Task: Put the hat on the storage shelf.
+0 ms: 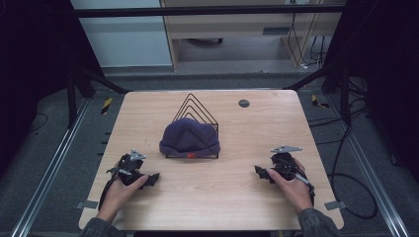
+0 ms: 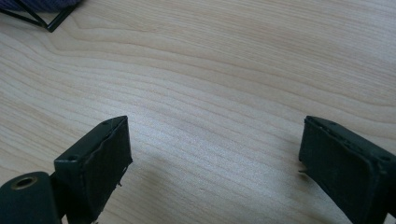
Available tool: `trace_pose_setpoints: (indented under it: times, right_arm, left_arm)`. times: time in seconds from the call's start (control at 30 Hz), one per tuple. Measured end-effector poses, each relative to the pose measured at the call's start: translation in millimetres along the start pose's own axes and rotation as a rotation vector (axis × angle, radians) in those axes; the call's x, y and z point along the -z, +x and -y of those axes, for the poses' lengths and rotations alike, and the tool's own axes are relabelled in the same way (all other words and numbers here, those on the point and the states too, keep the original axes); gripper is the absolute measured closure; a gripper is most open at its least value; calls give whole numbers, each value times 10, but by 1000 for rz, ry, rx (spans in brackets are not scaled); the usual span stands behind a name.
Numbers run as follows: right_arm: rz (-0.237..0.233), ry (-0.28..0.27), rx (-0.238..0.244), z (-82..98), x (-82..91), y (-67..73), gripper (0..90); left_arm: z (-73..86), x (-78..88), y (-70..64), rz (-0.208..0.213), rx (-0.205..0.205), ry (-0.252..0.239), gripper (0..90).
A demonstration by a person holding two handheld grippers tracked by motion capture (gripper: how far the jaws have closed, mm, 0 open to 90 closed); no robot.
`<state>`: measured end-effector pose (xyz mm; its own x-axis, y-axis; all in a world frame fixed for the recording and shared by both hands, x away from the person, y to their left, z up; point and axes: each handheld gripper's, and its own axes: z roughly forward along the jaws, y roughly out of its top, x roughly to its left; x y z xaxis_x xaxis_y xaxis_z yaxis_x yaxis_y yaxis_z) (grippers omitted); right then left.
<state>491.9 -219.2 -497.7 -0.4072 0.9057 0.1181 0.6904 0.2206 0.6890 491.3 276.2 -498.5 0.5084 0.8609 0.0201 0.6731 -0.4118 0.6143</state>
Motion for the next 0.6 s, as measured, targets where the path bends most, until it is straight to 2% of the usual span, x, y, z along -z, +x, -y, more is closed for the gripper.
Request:
trace_pose_setpoints:
  times: [0.07,0.17,0.27,0.37,0.6]
  right_arm:
    - [4,12,10,16,-21,-1,92]
    - [35,22,49,35,-37,24,88]
    - [70,9,96,80,-52,61,74]
    - [81,-52,88,155,-62,83,61]
    - [71,-54,95,173,-50,86,50]
  left_arm:
    - [-5,0,0,-1,-1,4,0]
    - [-13,-3,2,1,-5,8,0]
    - [-3,0,-1,3,-3,2,0]
    - [4,7,0,4,-7,4,0]
    - [8,8,0,6,-8,2,0]
